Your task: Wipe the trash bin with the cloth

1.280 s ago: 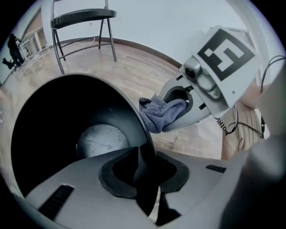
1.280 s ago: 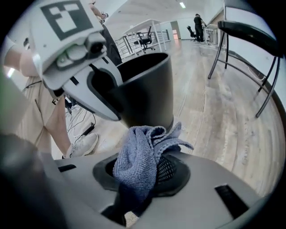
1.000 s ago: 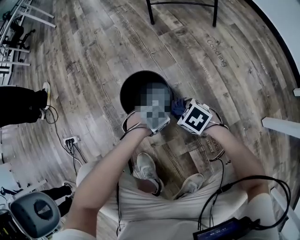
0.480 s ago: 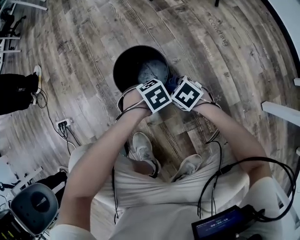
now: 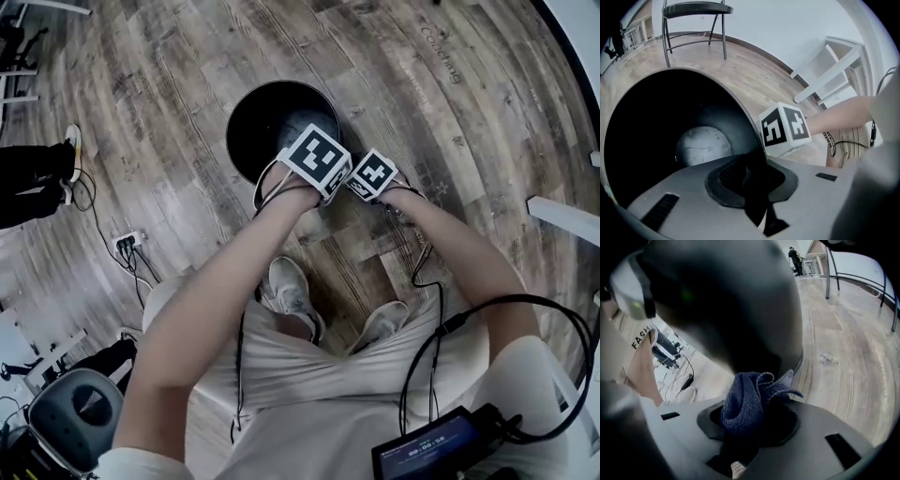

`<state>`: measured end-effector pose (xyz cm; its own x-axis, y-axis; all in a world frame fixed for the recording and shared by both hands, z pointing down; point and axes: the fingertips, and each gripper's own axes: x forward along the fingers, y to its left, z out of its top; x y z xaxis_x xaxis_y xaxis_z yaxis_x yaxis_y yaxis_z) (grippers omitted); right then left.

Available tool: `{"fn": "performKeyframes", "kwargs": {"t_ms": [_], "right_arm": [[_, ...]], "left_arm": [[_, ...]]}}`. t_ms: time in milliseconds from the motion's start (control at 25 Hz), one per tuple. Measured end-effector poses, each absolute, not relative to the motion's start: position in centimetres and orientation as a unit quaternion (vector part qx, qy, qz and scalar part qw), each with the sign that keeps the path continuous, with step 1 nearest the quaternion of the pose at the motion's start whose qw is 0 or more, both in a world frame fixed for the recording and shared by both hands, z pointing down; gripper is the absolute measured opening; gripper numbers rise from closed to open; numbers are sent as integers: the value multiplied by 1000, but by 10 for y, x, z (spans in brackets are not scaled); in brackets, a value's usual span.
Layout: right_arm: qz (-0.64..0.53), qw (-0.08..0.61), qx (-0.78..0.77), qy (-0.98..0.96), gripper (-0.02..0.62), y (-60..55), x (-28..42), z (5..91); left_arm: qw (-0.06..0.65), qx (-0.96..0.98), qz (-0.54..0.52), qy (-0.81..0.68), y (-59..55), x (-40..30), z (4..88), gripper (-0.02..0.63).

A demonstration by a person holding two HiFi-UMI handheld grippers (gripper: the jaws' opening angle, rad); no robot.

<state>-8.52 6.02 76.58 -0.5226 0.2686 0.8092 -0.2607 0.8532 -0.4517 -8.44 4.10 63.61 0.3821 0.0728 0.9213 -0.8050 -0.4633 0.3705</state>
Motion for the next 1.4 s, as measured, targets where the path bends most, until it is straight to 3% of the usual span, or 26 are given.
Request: {"fn": "performKeyframes", "kwargs": {"t_ms": [120,240,400,560,640,680,960,1280,1400], "right_arm": [[250,500,-12,-829,117,68,-87,766],[272,490,2,-828,117,59,-87,744],[262,505,-11,-822,117,54,-78,700],[237,494,-60,-834,117,67,-78,641],[249,468,-68,-846,117,66,-87,614],[253,457,-70,-850,116,66,-92,604],[248,457,-68,-851,117,73,-102,636],[316,461,21,-829,116,74,-102,750],[317,463,41,-827,117,71,-92,753]], "left_arm": [[433,717,484,-253,42,-87,629,66],[413,731,496,-220,47,-96,617,140],[351,709,599,-127,81,-119,615,144],[322,692,637,-104,99,-123,634,127],[309,689,646,-110,94,-125,637,32],[309,689,646,-114,92,-125,637,32],[347,695,609,-157,80,-113,633,32],[451,693,495,-267,38,-90,638,54],[463,704,459,-280,32,-91,629,60]]}}
